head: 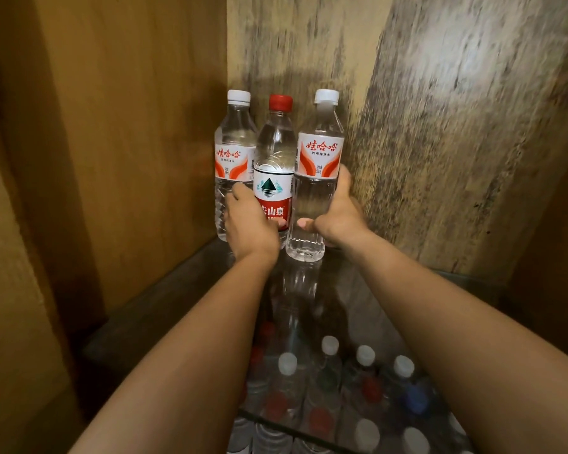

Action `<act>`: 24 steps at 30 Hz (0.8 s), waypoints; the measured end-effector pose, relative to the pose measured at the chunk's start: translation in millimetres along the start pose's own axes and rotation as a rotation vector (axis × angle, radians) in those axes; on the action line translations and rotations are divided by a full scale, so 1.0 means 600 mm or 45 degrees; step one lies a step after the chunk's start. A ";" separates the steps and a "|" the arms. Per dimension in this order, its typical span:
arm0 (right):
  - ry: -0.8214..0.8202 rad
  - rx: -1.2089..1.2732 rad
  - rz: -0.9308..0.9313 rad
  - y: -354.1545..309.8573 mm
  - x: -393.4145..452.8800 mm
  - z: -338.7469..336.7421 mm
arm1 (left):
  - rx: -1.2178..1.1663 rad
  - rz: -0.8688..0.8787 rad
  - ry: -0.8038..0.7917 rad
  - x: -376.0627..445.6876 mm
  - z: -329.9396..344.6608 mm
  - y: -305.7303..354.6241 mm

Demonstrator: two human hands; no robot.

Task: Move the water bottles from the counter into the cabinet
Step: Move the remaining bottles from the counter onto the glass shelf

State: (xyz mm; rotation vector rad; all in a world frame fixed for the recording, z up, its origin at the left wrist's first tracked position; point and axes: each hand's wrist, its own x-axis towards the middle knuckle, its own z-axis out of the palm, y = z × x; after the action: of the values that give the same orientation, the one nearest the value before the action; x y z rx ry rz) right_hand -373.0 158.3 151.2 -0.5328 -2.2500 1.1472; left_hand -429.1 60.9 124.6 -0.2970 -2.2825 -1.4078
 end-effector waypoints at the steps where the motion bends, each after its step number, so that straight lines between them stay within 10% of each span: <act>1: 0.010 -0.023 -0.005 0.001 0.000 0.000 | -0.001 0.008 0.009 0.000 0.001 -0.001; 24: 0.084 -0.182 0.045 -0.001 -0.001 0.010 | -0.015 -0.070 -0.126 0.000 -0.004 0.011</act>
State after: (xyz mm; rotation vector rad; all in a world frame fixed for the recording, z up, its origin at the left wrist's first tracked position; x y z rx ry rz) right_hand -376.4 153.9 148.9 -0.6602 -2.2853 0.9762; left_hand -426.0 61.9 130.6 -0.3169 -2.3790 -1.4647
